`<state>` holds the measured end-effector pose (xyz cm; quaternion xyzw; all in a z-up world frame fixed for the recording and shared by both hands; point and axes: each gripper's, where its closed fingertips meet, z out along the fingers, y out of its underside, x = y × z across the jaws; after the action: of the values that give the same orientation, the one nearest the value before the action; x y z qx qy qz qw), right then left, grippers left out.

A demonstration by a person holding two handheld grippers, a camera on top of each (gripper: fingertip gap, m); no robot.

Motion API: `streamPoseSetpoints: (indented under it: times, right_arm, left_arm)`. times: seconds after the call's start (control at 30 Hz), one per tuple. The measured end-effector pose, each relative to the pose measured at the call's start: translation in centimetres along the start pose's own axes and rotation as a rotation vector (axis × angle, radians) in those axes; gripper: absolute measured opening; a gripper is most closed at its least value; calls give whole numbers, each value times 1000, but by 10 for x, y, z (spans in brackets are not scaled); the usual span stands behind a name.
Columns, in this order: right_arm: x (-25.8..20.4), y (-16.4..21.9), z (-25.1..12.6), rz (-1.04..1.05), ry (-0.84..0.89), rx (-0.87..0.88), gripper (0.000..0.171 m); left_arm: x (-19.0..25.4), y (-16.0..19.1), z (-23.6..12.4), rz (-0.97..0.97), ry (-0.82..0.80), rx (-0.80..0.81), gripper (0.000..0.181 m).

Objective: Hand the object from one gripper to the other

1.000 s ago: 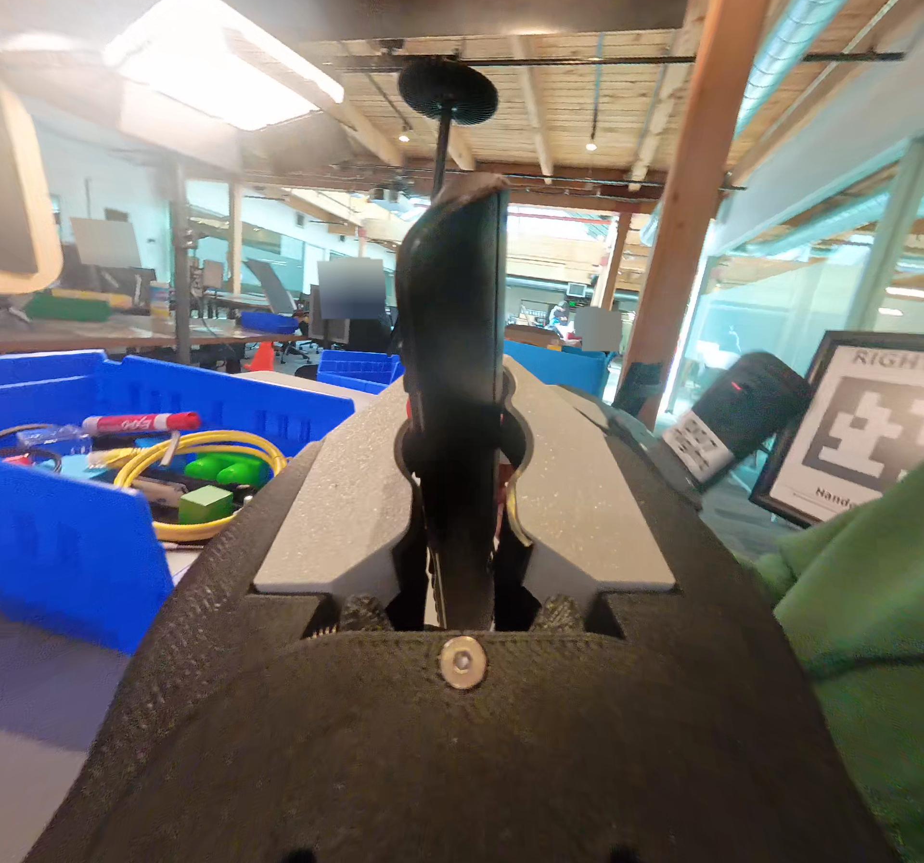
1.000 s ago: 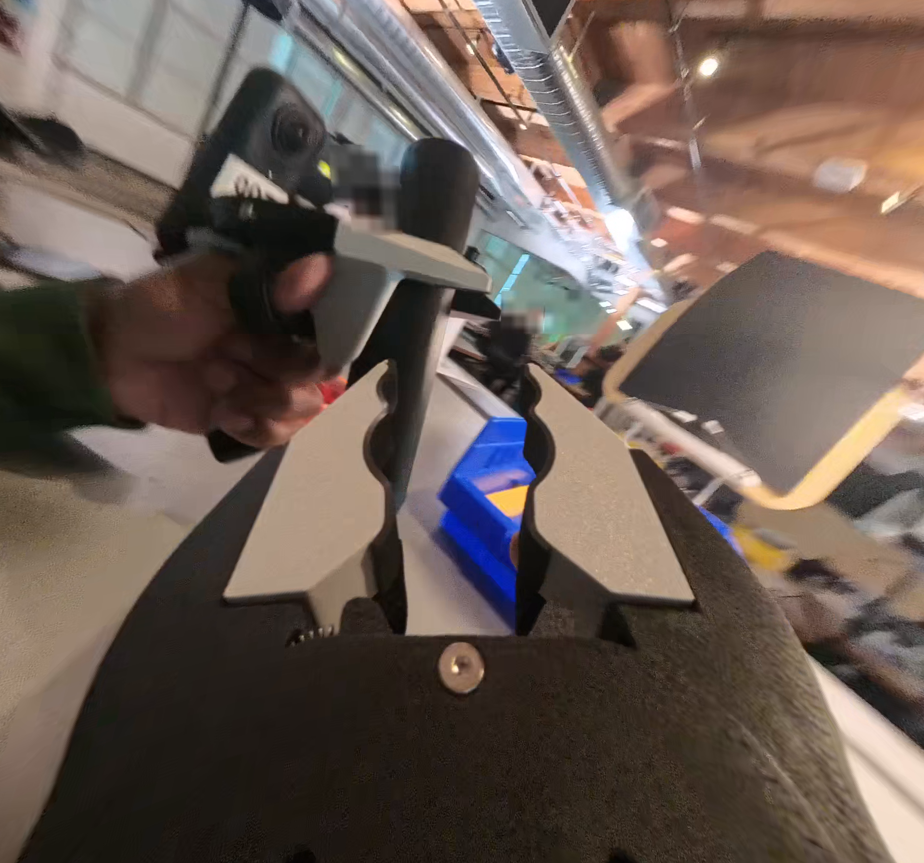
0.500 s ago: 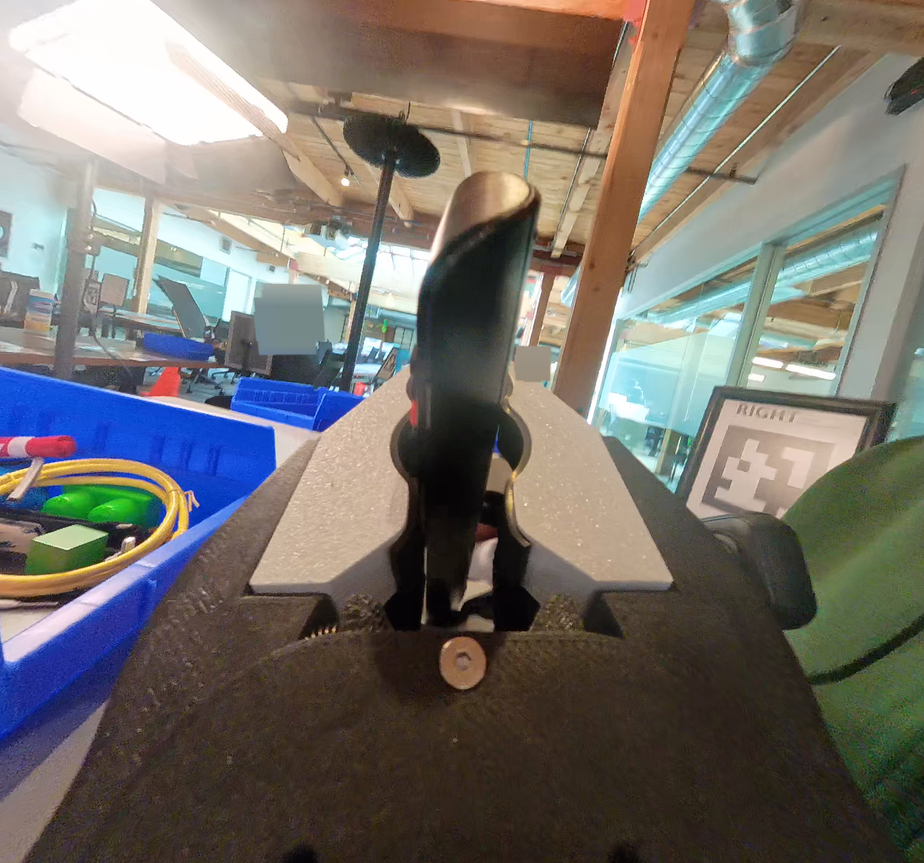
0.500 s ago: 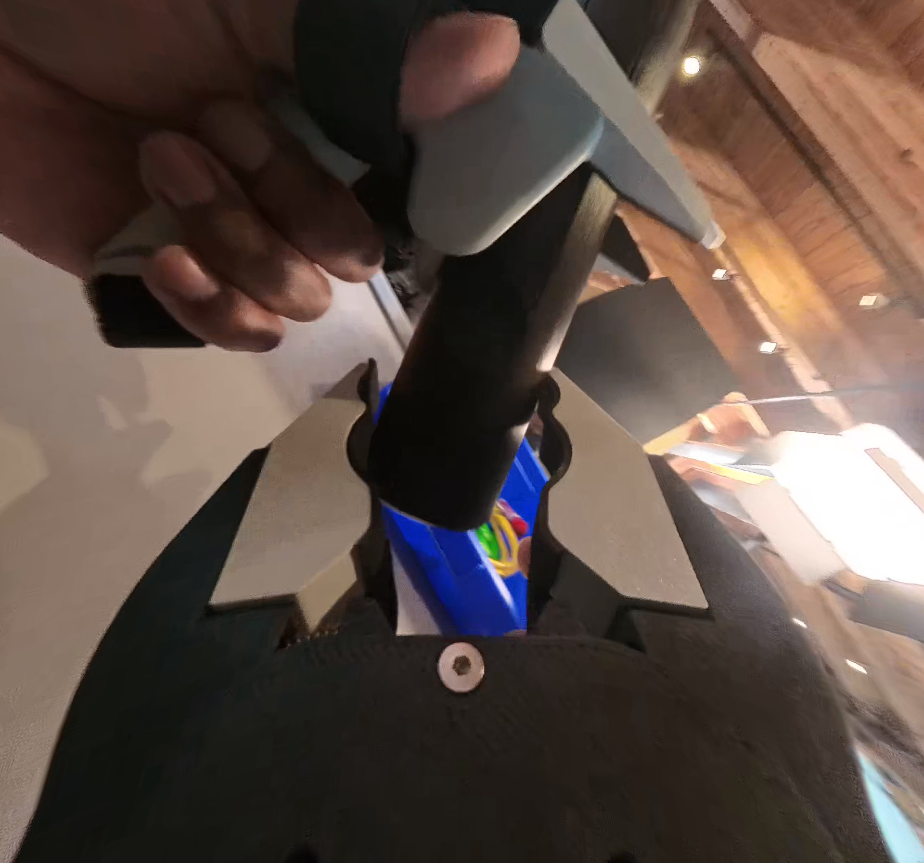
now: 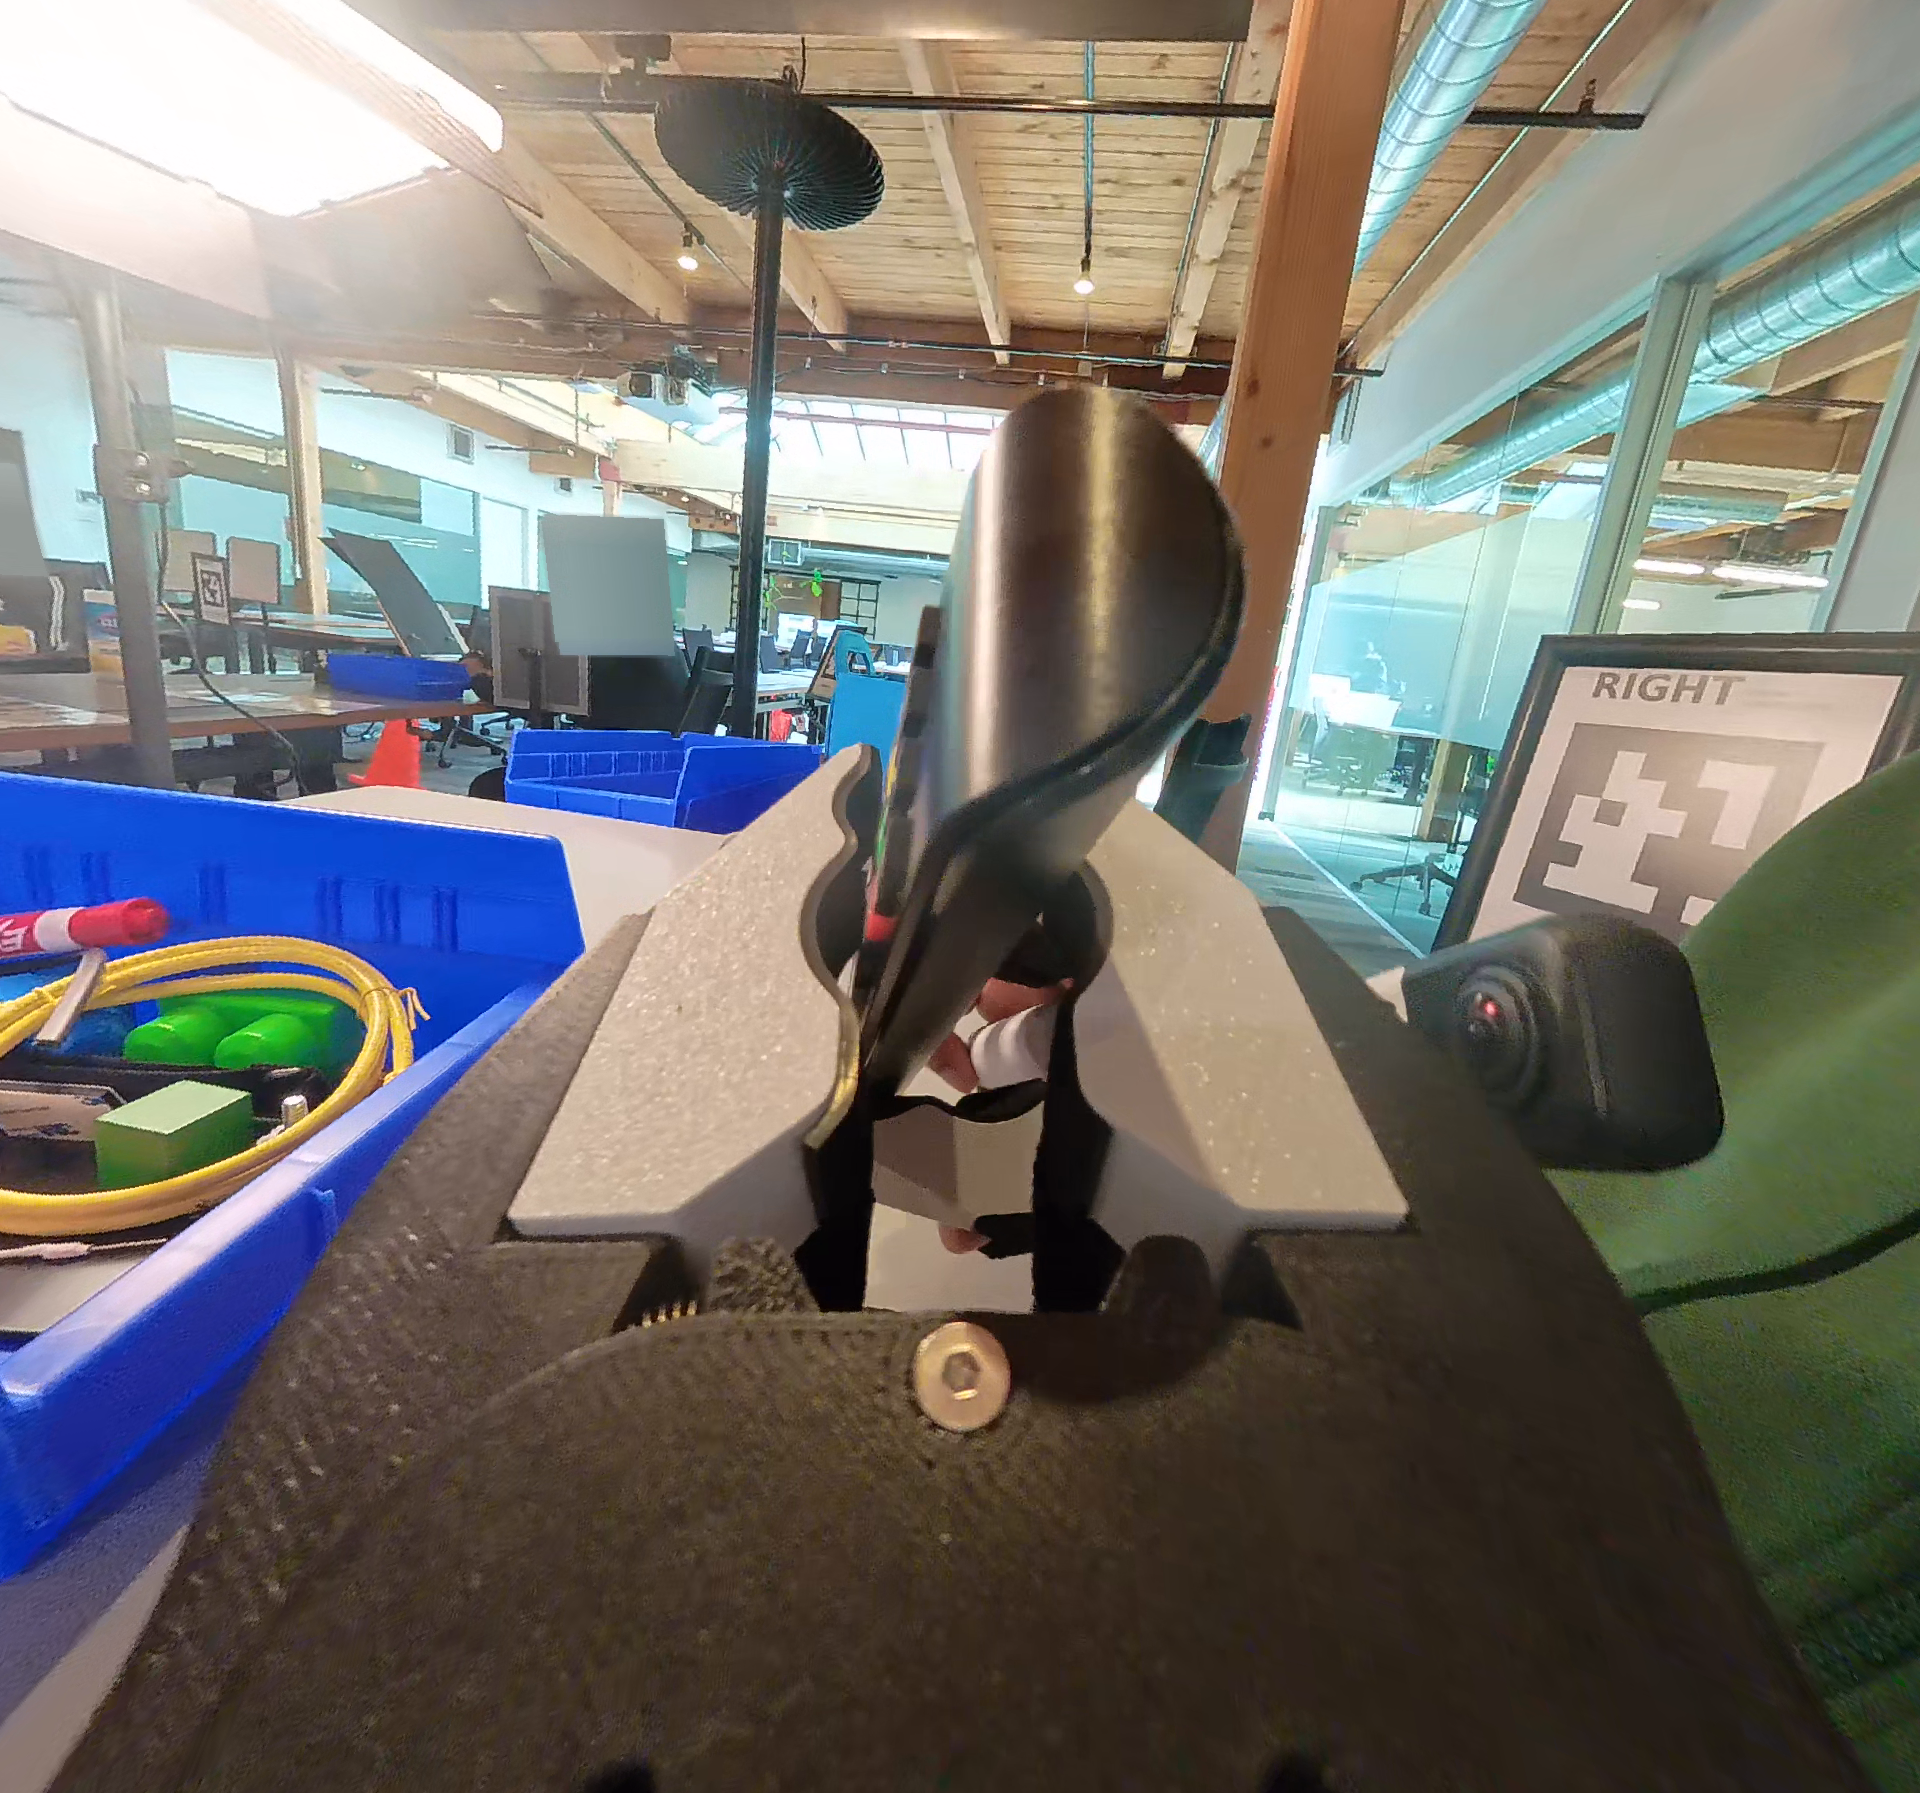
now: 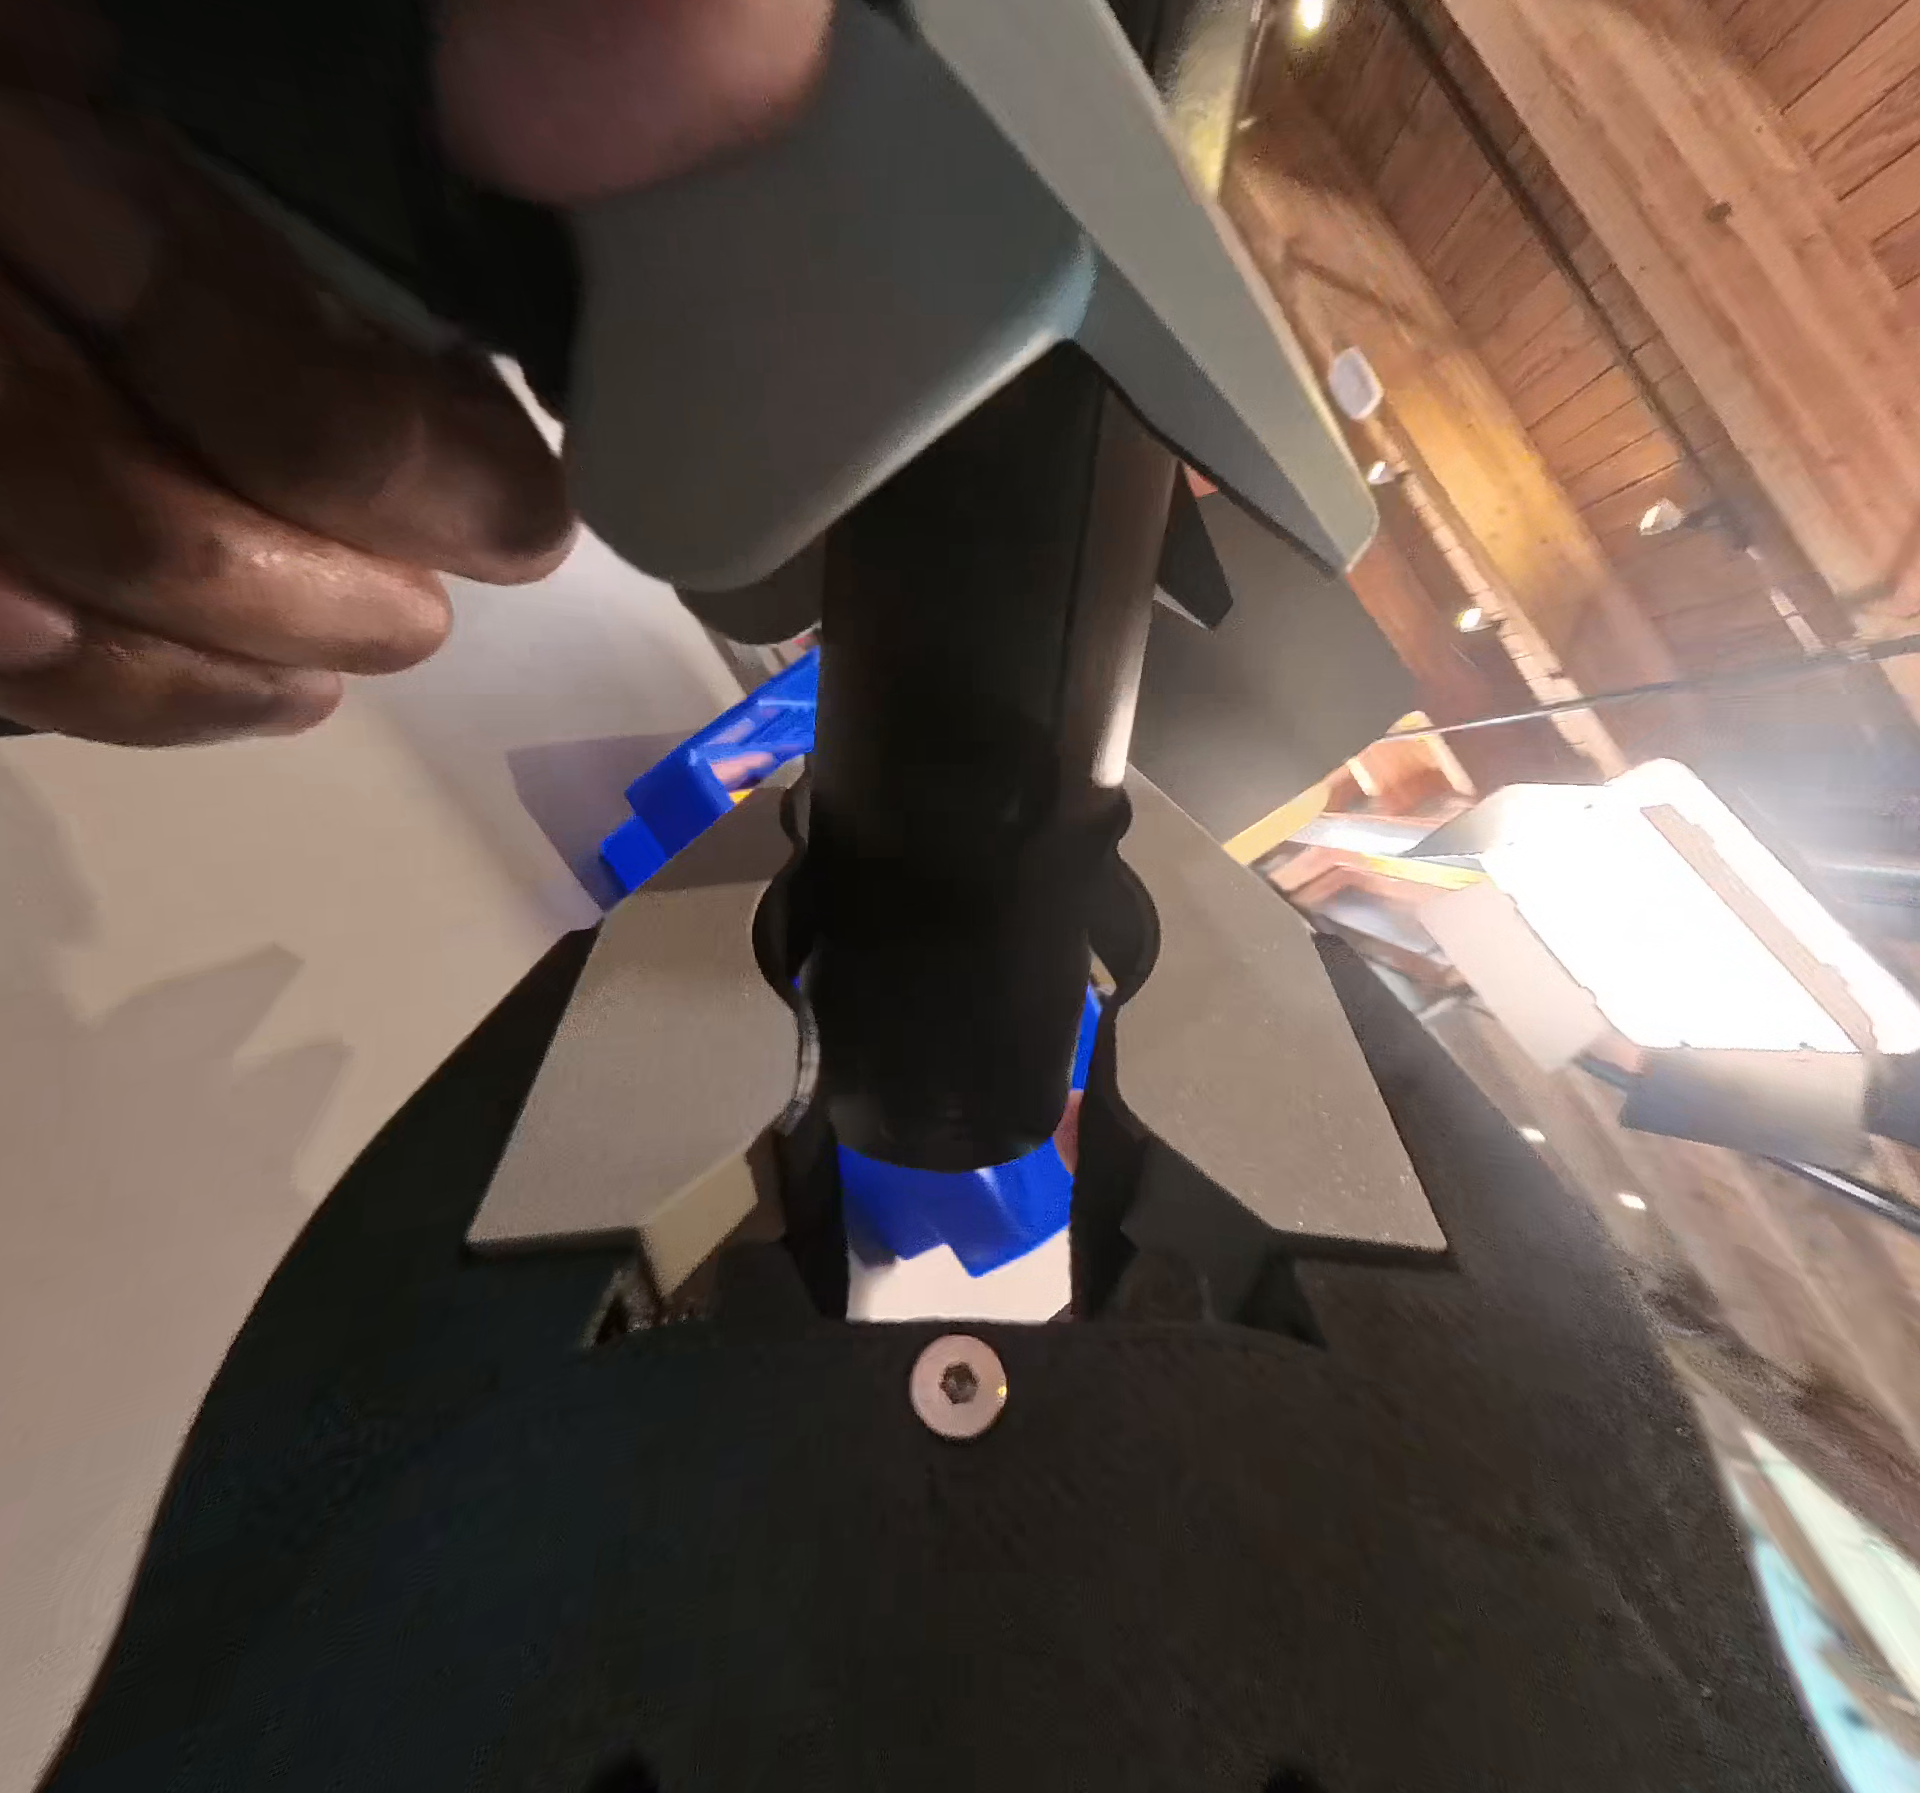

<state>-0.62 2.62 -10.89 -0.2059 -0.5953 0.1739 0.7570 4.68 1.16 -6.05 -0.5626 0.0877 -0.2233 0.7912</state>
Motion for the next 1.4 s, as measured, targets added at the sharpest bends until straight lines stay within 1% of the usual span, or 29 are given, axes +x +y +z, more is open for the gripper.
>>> streamPoseSetpoints:
  times: [0.1, 0.23, 0.33, 0.4, 0.53, 0.67, 0.77, 0.83, 0.87, 0.97, 1.03, 1.13, 1.23, 1.3, 1.4]
  right_arm:
    - [-6, -3, -1, 126, -88, 34, 50]
    - [-6, -14, -7, 389, -219, 119, 50]
    - [-8, -22, -13, 566, -346, 175, 51]
    - [-13, -30, -18, 652, -436, 209, 50]
    - [-28, -48, -33, 718, -621, 277, 50]
    - [-53, -59, -51, 781, -865, 284, 51]
    - [-66, -64, -63, 775, -980, 279, 50]
    - [-69, -66, -67, 770, -1015, 284, 50]
    - [-69, -66, -68, 771, -1025, 288, 50]
    - [-66, -65, -65, 780, -994, 290, 50]
    - [-60, -61, -55, 771, -905, 287, 50]
    - [-48, -52, -39, 721, -733, 277, 52]
    - [-35, -43, -26, 594, -541, 264, 51]
    - [-35, -37, -21, 480, -462, 241, 51]
    - [-39, -30, -15, 331, -383, 193, 51]
  left_arm:
    - [1, 1, 0, 14, 4, -4, 32]
    - [10, 0, 1, 60, 36, -4, 44]
    - [18, -3, 0, 82, 74, 12, 52]
    - [21, -7, -2, 88, 87, 33, 55]
    - [24, -15, -8, 71, 121, 61, 57]
    - [34, -9, -19, 94, 203, -19, 69]
    - [52, 3, -25, 128, 301, -84, 71]
    - [56, 14, -23, 165, 316, -137, 69]
    - [58, 20, -22, 182, 325, -162, 61]
    - [55, 20, -18, 212, 300, -166, 56]
    - [47, 17, -16, 215, 255, -157, 53]
    - [35, 10, -12, 261, 167, -122, 51]
    - [20, 2, -8, 285, 60, -82, 52]
    - [12, -1, -7, 270, 10, -57, 52]
    - [8, 0, -5, 228, -5, -54, 51]
